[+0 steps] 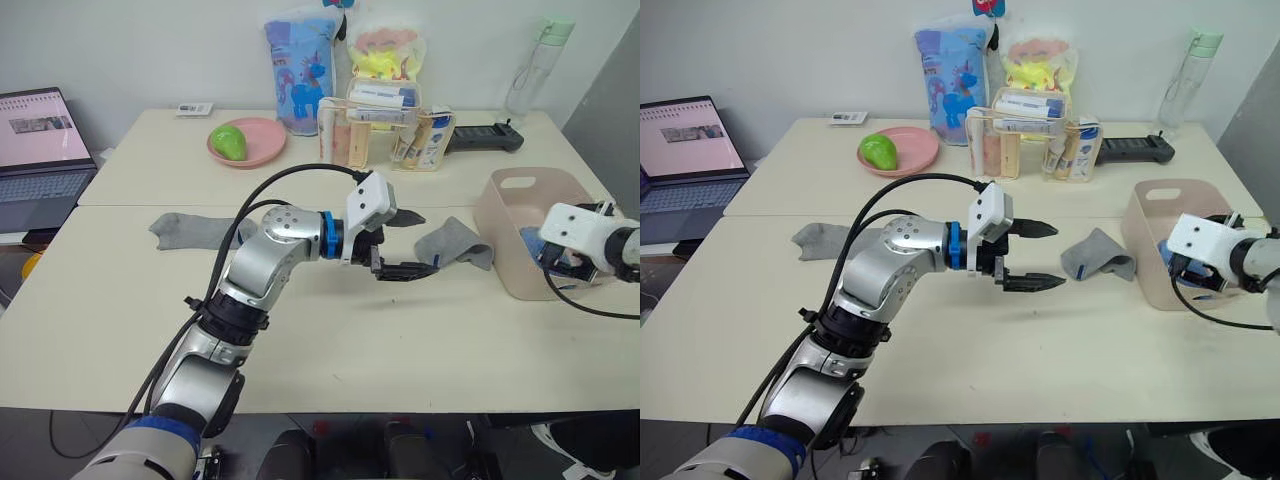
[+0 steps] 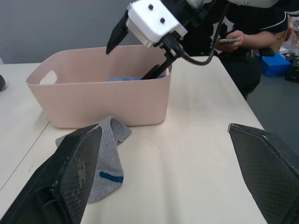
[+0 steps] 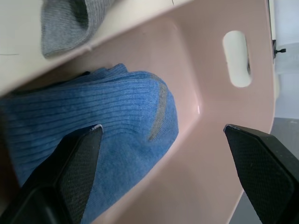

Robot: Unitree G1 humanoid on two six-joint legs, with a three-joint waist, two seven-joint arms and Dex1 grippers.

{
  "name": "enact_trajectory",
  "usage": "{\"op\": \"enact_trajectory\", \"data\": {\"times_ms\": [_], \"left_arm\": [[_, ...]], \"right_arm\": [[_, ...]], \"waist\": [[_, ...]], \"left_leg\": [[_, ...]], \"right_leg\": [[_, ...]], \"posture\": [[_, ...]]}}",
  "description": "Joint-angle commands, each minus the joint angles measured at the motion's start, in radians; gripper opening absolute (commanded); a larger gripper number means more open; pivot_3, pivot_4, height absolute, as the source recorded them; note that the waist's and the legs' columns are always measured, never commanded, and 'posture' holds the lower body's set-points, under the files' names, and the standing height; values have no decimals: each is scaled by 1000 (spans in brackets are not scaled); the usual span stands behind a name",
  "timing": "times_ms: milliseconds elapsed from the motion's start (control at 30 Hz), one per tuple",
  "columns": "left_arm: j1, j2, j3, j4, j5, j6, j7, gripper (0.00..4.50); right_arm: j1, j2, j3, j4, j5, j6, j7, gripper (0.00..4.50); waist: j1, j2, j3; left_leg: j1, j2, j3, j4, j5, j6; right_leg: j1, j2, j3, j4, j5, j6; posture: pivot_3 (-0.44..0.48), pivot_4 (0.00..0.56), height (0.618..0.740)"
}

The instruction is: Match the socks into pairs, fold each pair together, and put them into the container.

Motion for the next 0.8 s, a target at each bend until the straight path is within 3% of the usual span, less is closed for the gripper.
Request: {"op": "enact_trajectory", "data": {"times_ms": [33, 233, 400, 567, 667, 800], "left_arm": [[15, 41, 31, -42, -3, -12, -6, 4500], [98, 165, 160, -87, -34, -19, 9, 4500], [237, 308, 290, -121, -52, -39, 4, 4500], [478, 440, 446, -95, -66, -78, -8, 4500], [655, 459, 551, -77, -53, -114, 56, 4500], [792, 440, 631, -86, -64, -134, 118, 4500]], "right_arm": [[-10, -12, -50, -8, -4, -4, -26, 4470], [-42, 1, -191, -108, 67, 42, -57, 4470], [-49, 193, -286, -345, 271, 99, -82, 4470], [99, 385, -221, -633, 446, 242, -95, 4470], [231, 457, -140, -728, 493, 247, -109, 4470], [321, 520, -106, -770, 624, 336, -106, 4470]], "waist": [[0, 0, 0], [-3, 0, 0], [-7, -1, 0], [-1, -1, 0], [8, -1, 0], [11, -2, 0]], "left_leg": [[0, 0, 0, 0, 0, 0], [0, 0, 0, 0, 0, 0], [1, 2, -2, -1, 0, 0], [0, 2, -5, -1, 0, 0], [-1, 0, -6, -1, 0, 0], [-1, -1, -6, -1, -2, 3]], "right_leg": [[0, 0, 0, 0, 0, 0], [-1, 0, 0, 1, 0, 0], [-1, 1, 0, 2, 0, 0], [-1, 1, 0, 1, 0, 0], [0, -2, -1, -1, 0, 0], [1, -3, -2, -2, 0, 0]], "posture": [[0, 150, 703], [0, 150, 703], [0, 150, 703], [0, 150, 703], [0, 150, 703], [0, 150, 703]]}}
